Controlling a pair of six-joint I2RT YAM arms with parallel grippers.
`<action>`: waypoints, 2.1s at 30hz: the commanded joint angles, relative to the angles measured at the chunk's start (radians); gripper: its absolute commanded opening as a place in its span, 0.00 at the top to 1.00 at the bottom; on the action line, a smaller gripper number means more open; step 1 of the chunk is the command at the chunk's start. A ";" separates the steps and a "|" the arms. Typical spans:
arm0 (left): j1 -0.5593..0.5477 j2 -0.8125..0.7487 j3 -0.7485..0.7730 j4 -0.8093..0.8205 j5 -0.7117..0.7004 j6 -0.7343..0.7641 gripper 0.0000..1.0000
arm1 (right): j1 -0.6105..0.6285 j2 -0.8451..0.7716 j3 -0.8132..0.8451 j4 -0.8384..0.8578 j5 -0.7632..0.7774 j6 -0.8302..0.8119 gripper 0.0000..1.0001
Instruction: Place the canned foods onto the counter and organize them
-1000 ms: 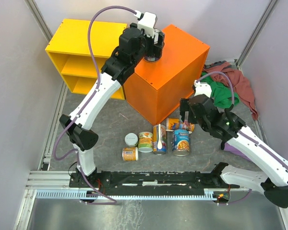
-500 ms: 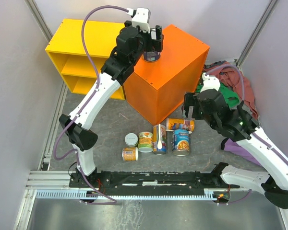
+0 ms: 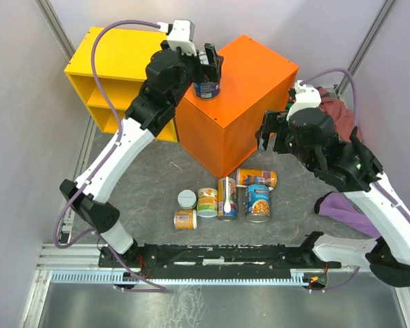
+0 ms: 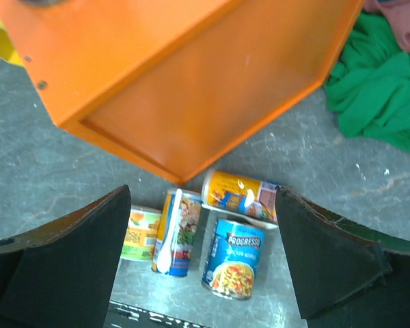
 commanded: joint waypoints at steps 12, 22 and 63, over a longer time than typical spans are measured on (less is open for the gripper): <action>-0.005 -0.132 -0.032 0.247 0.076 -0.050 0.01 | 0.054 0.238 0.338 0.018 -0.060 -0.157 0.06; -0.004 -0.335 -0.217 0.294 -0.168 -0.081 0.01 | 0.094 0.399 0.501 0.077 -0.047 -0.248 0.03; -0.004 -0.719 -0.611 0.209 -0.186 -0.135 0.01 | -0.017 0.864 0.926 0.269 -0.129 -0.321 0.01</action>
